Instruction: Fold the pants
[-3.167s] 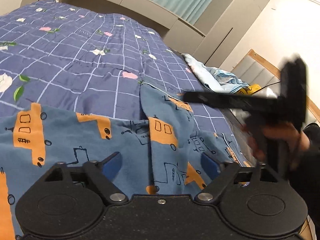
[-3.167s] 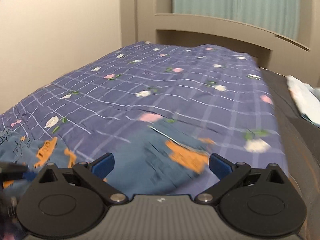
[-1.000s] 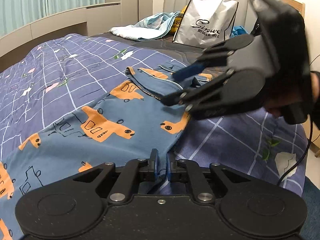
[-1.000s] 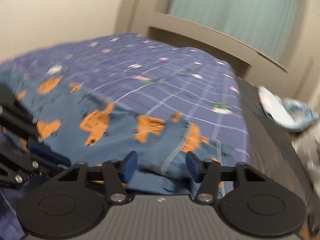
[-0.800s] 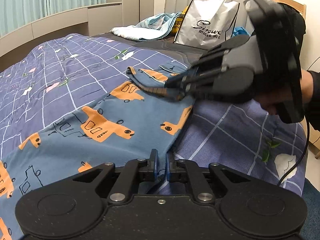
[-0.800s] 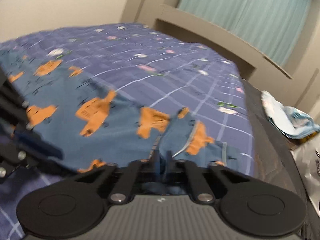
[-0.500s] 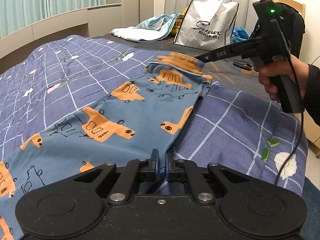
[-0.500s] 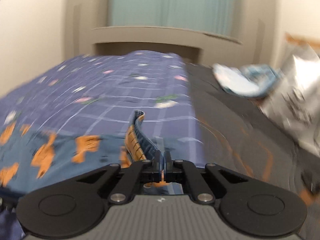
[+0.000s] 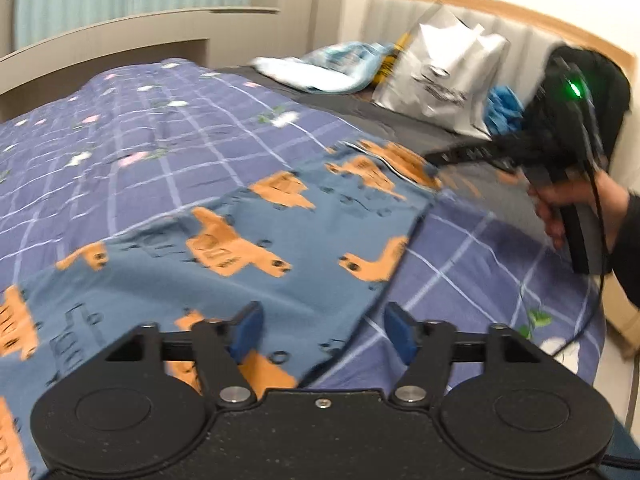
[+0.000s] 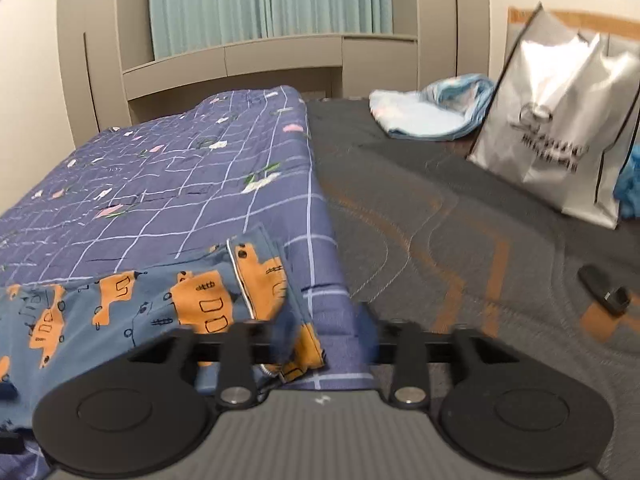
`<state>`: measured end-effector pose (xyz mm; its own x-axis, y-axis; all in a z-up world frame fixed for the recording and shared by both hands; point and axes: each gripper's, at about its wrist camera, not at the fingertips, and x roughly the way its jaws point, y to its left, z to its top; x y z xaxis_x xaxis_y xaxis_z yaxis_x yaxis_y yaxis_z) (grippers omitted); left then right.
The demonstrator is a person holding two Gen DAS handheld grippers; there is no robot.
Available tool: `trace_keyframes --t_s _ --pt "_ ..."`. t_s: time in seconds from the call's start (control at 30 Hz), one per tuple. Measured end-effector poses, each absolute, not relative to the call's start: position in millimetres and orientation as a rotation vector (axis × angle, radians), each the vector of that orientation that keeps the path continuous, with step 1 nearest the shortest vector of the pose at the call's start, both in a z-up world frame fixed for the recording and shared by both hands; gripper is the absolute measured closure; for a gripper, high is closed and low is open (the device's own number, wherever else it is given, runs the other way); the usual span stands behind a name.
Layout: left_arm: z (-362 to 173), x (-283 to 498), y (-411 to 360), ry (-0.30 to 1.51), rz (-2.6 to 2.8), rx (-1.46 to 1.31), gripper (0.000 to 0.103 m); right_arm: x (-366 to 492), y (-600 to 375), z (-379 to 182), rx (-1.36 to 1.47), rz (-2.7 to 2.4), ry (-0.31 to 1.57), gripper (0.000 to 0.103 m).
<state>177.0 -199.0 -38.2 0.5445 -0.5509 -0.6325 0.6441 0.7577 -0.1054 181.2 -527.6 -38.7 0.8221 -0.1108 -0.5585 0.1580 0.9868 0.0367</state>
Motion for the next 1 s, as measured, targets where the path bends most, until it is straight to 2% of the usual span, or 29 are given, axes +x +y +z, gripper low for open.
trace_keyframes --t_s 0.07,0.13,0.17,0.23,0.47,0.77,1.0 --pt "-33 175 -189 0.683 -0.67 0.122 0.015 183 -520 -37 0.033 -0.149 0.588 0.039" --pt "-27 172 -178 0.665 -0.613 0.111 0.007 185 -514 -38 -0.019 -0.157 0.593 0.025" --pt "-24 171 -171 0.656 -0.587 0.108 0.004 187 -511 -39 -0.039 -0.158 0.599 0.023" --pt "-17 167 -156 0.637 -0.534 0.095 0.003 195 -508 -45 -0.085 -0.173 0.622 0.018" --pt "3 147 -89 0.603 -0.357 0.044 0.001 195 -520 -43 -0.095 -0.34 0.619 0.017" --pt "11 106 19 0.577 -0.069 -0.044 0.001 180 -494 -25 -0.099 -0.285 0.593 0.0" --pt "-13 105 105 0.592 0.114 -0.158 0.001 167 -408 -13 -0.094 -0.017 0.551 0.0"
